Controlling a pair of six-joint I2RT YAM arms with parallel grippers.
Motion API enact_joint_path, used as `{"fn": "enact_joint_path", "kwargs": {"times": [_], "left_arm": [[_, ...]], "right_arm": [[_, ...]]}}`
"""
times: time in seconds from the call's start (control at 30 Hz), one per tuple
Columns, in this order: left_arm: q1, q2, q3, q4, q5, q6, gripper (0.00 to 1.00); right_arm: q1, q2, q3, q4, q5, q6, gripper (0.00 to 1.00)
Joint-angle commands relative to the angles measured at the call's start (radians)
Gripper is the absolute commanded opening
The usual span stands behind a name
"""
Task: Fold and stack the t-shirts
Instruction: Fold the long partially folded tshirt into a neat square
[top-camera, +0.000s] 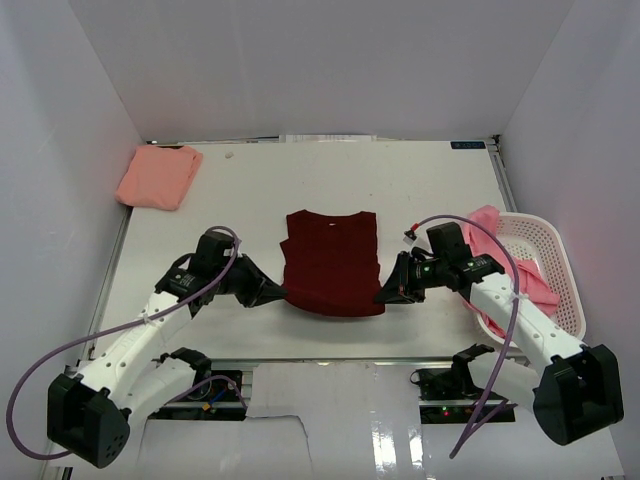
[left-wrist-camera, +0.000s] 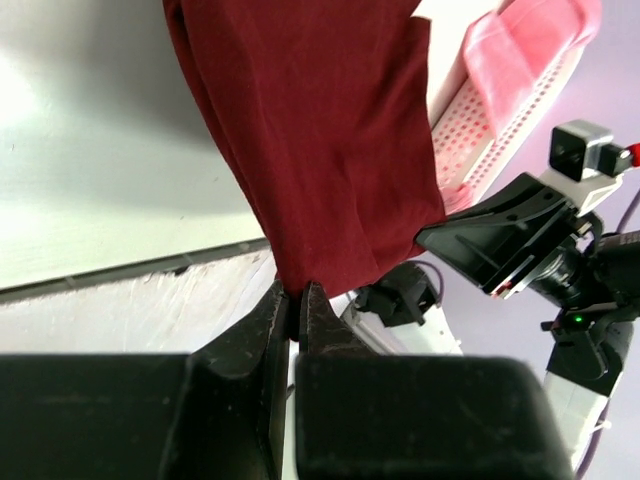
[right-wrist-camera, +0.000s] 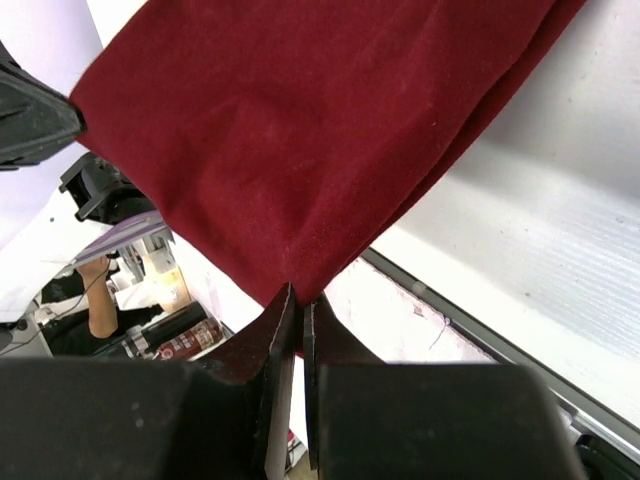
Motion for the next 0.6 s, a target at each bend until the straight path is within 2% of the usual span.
{"fn": "enact_joint_path", "kwargs": {"times": [0.0, 0.3, 0.57], "left_arm": [[-0.025, -0.028, -0.023, -0.015, -0.023, -0.058, 0.0], [-0.022, 0.048, 0.118, -0.021, -0.052, -0.044, 0.0], [0.014, 0.154, 0.217, -0.018, -0.029, -0.002, 0.0]], "right_arm": [[0.008, -0.012, -0.011, 0.021, 0.002, 0.021, 0.08], [0.005, 0.112, 0.19, -0.03, 0.007, -0.024, 0.08], [-0.02, 0.178, 0.279, -0.043, -0.015, -0.053, 0.08]]}}
